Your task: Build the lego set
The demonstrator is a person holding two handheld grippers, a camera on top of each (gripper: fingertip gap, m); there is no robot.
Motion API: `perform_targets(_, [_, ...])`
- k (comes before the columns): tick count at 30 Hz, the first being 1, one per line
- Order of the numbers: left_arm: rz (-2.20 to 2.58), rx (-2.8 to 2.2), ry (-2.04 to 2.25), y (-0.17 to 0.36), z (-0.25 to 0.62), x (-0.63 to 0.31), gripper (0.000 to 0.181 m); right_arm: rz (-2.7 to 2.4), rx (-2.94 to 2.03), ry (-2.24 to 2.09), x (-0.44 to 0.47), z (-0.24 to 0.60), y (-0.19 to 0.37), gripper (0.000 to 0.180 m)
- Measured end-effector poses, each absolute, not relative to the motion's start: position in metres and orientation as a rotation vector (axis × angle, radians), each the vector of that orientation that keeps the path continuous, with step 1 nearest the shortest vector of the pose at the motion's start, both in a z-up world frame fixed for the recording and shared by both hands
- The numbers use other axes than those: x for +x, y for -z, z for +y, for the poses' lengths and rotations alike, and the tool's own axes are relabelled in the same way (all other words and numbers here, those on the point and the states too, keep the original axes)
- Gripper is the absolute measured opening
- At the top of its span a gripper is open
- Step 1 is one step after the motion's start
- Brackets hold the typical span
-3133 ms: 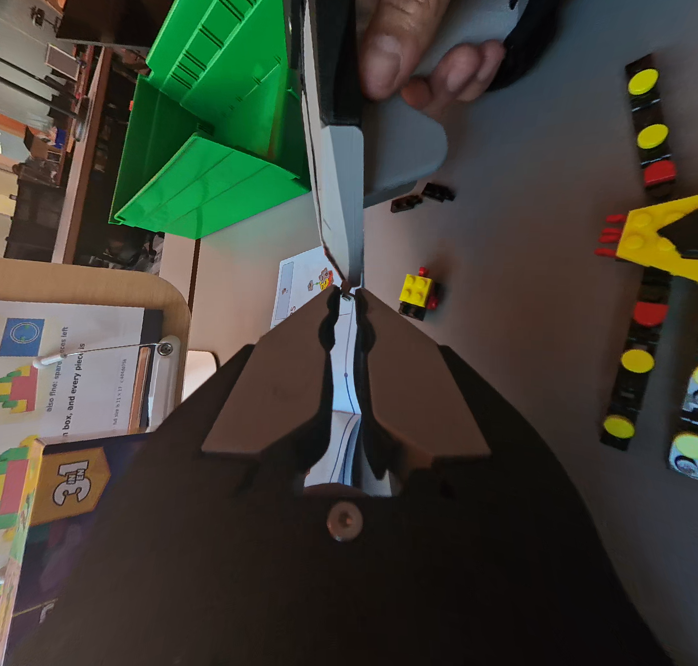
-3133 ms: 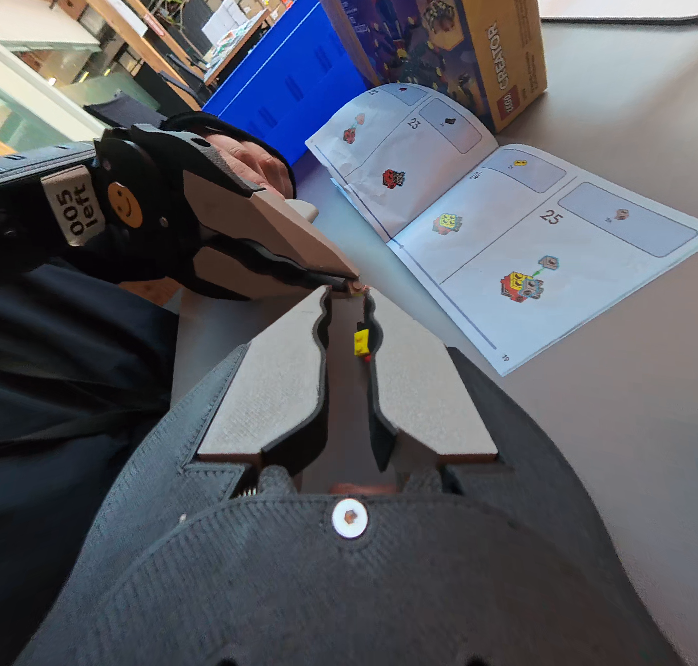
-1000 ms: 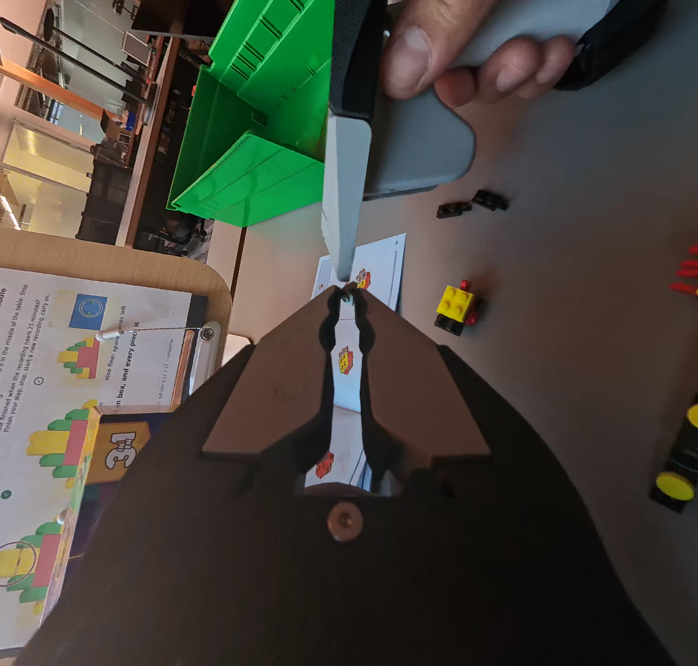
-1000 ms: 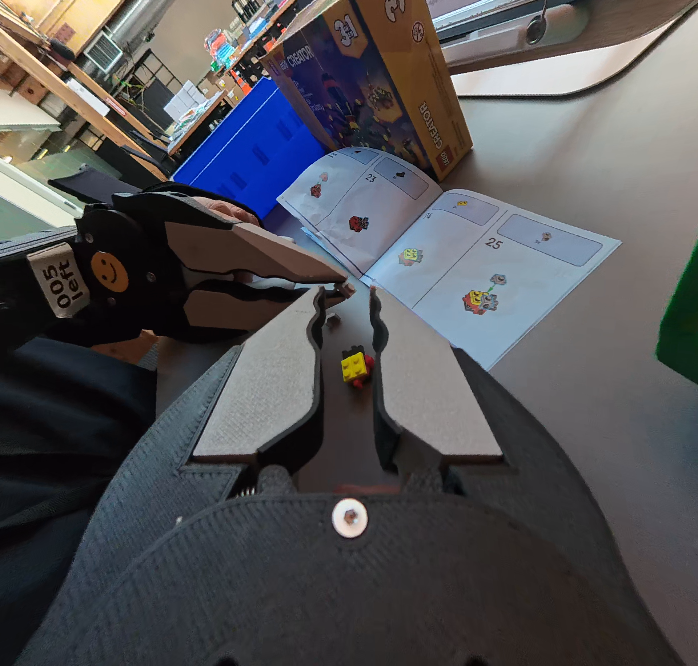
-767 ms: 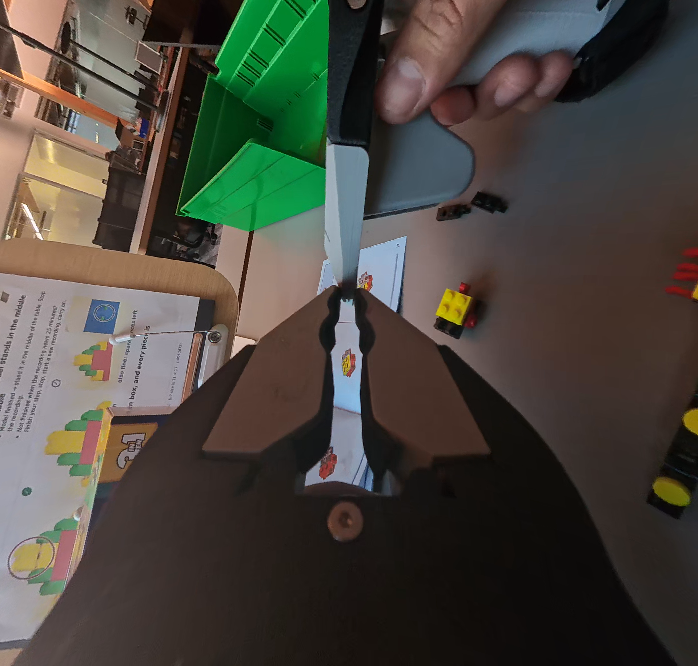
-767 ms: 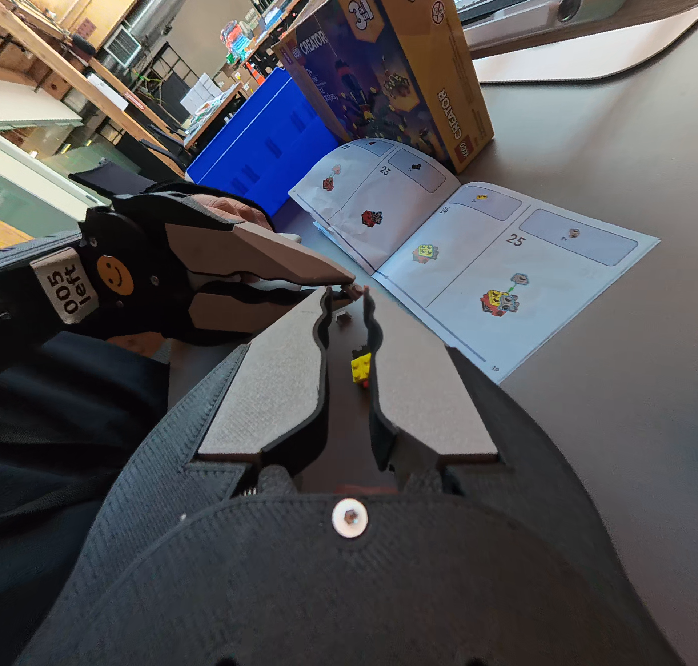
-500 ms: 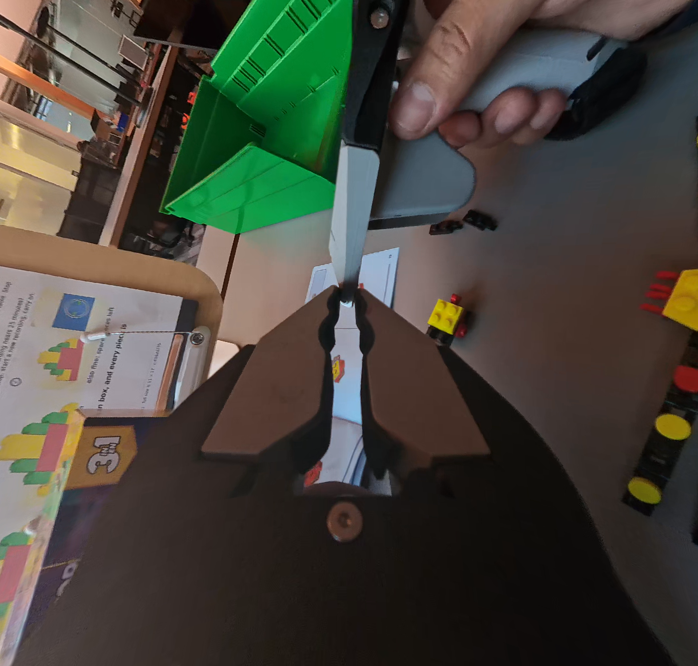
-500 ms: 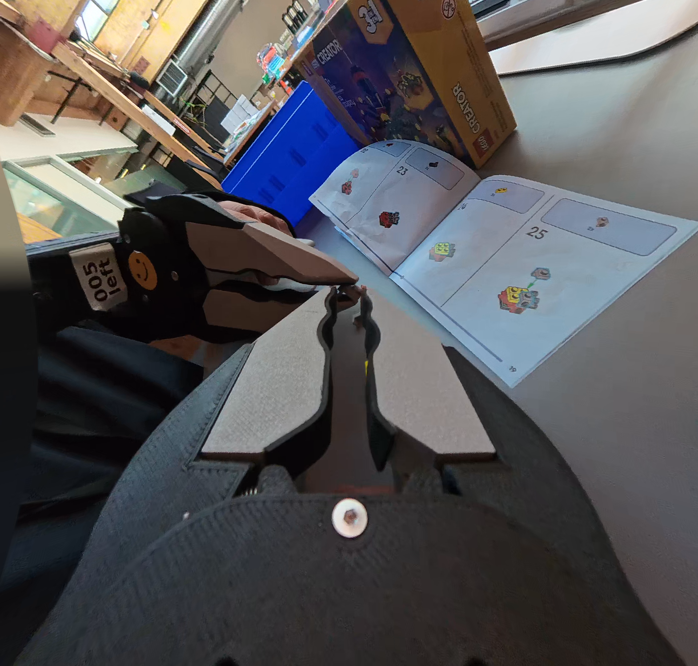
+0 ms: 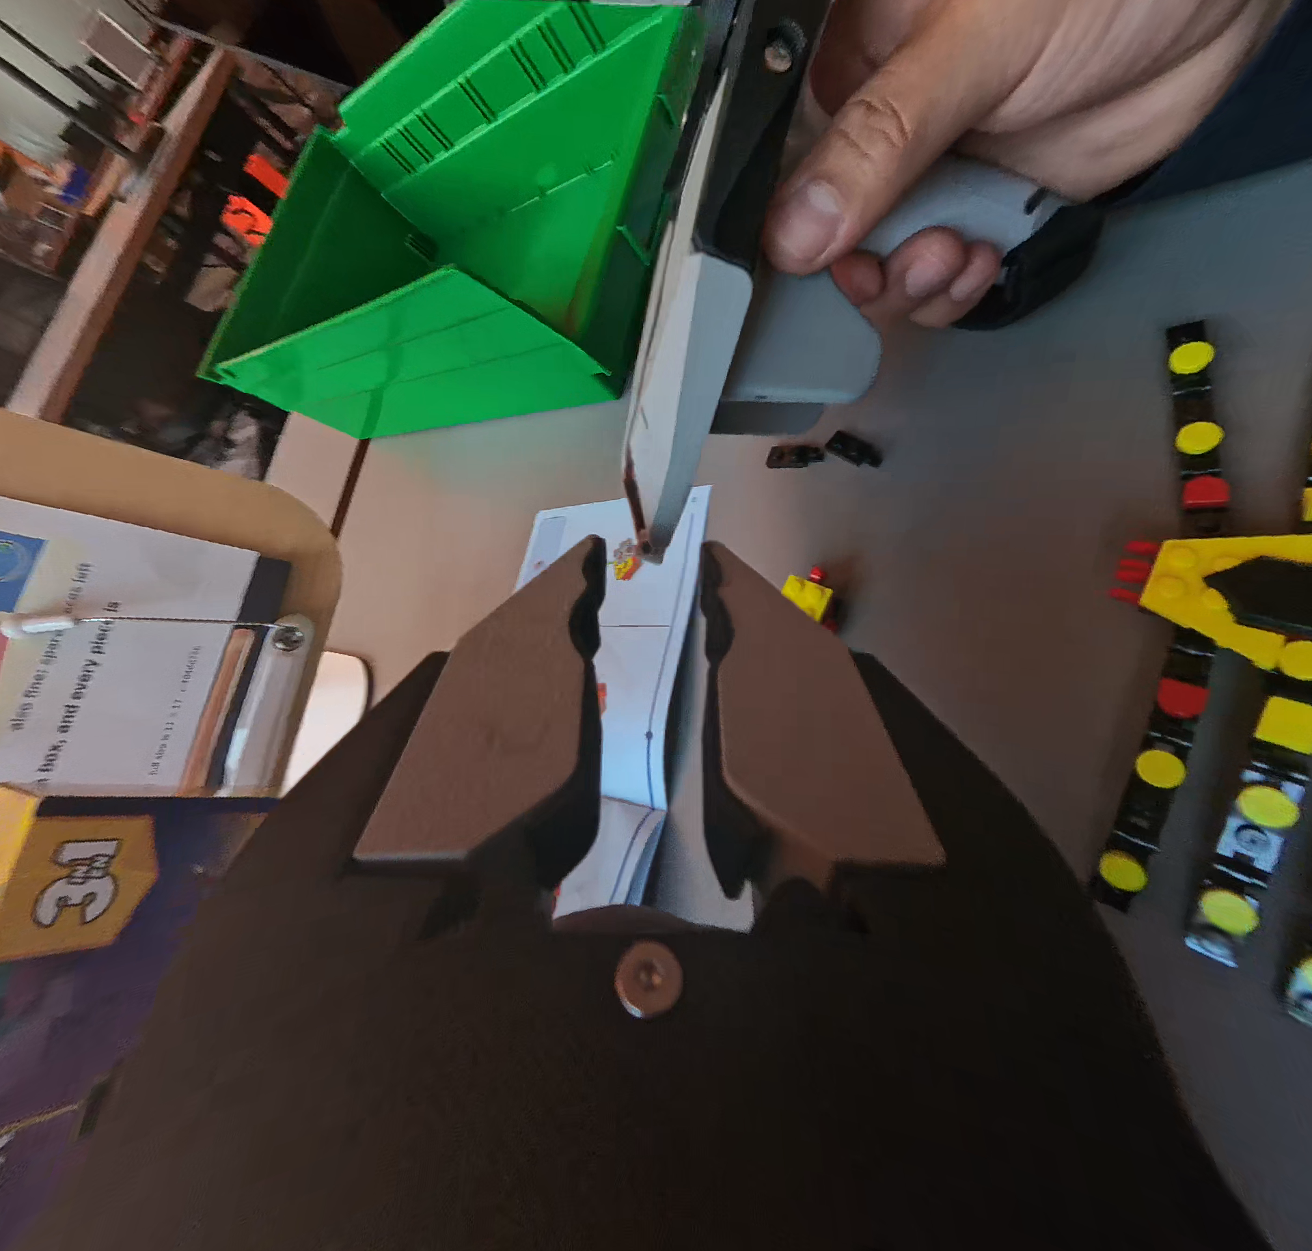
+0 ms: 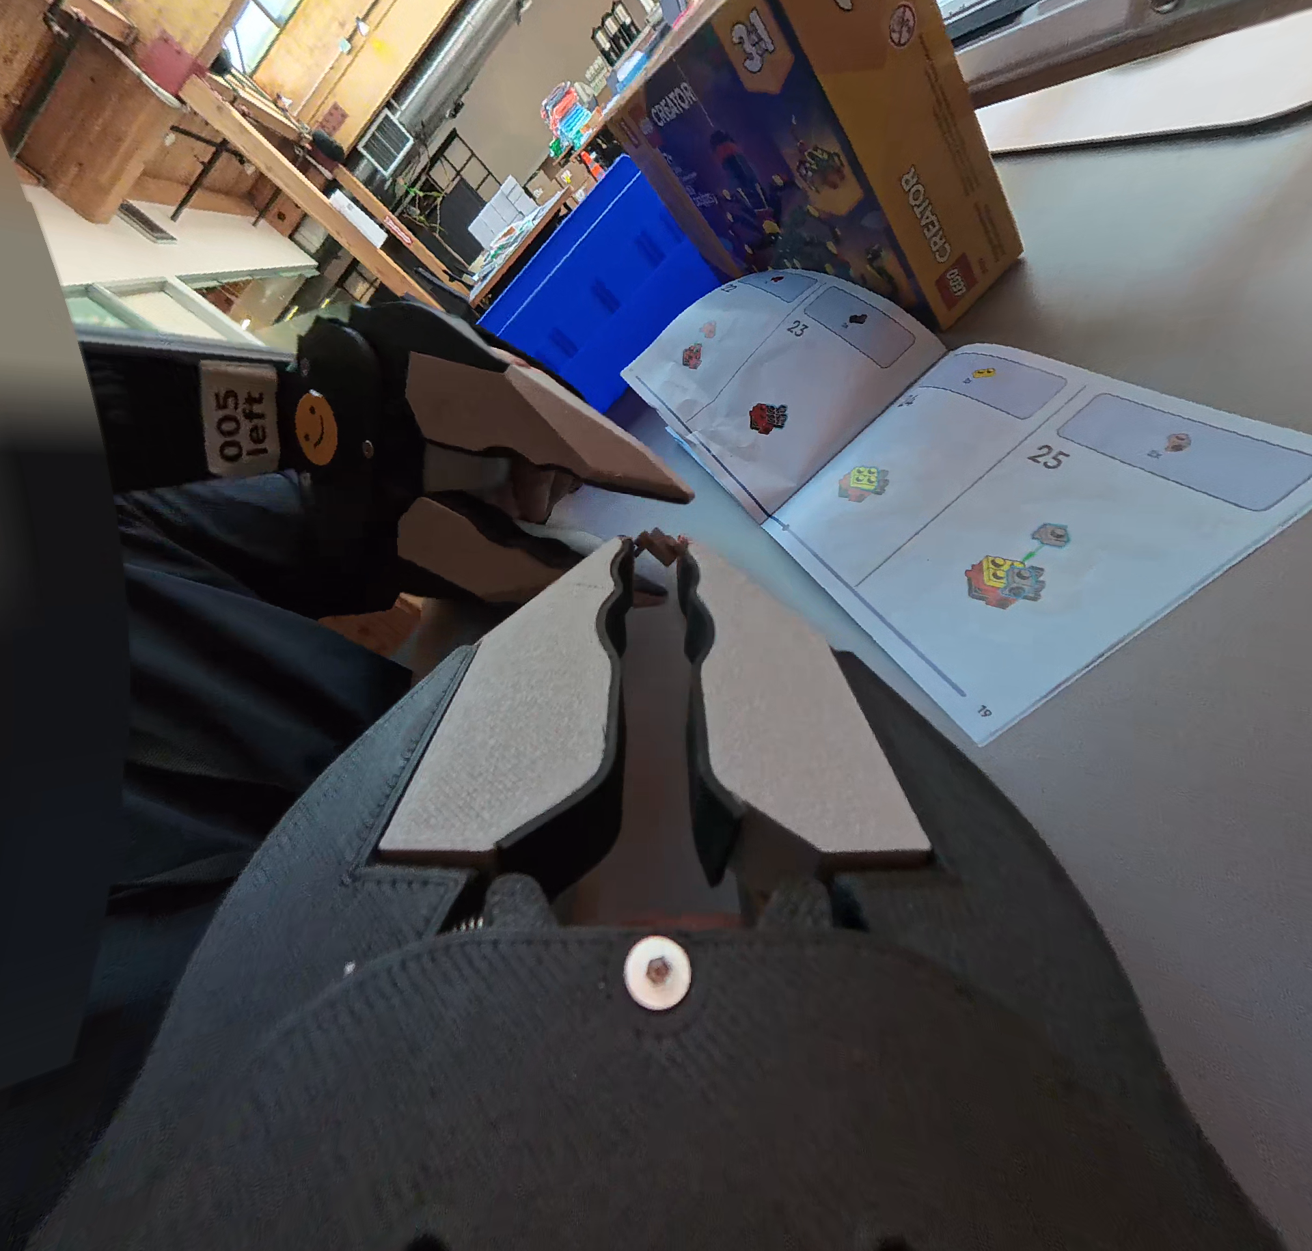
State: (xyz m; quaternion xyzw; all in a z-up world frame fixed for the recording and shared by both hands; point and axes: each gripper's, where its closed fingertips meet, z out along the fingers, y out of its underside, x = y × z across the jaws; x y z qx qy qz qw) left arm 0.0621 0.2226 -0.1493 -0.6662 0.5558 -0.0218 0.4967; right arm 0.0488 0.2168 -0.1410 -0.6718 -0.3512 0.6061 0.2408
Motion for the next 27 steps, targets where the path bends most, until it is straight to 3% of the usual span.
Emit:
perform_targets(9, [1.419, -1.554, 0.121, 0.151, 0.211, 0.060, 0.005, -1.148, -1.754, -1.540, 0.047, 0.205, 0.142, 0.009])
perform_targets(16, [1.532, -1.398, -0.232, 0.169, 0.211, 0.056, 0.004, -1.273, -1.804, -1.342, 0.045, 0.203, 0.163, 0.009])
perform_targets(27, [1.556, -1.361, -0.267, 0.177, 0.208, 0.058, 0.004, -1.384, -1.774, -1.228, 0.047, 0.199, 0.171, 0.009])
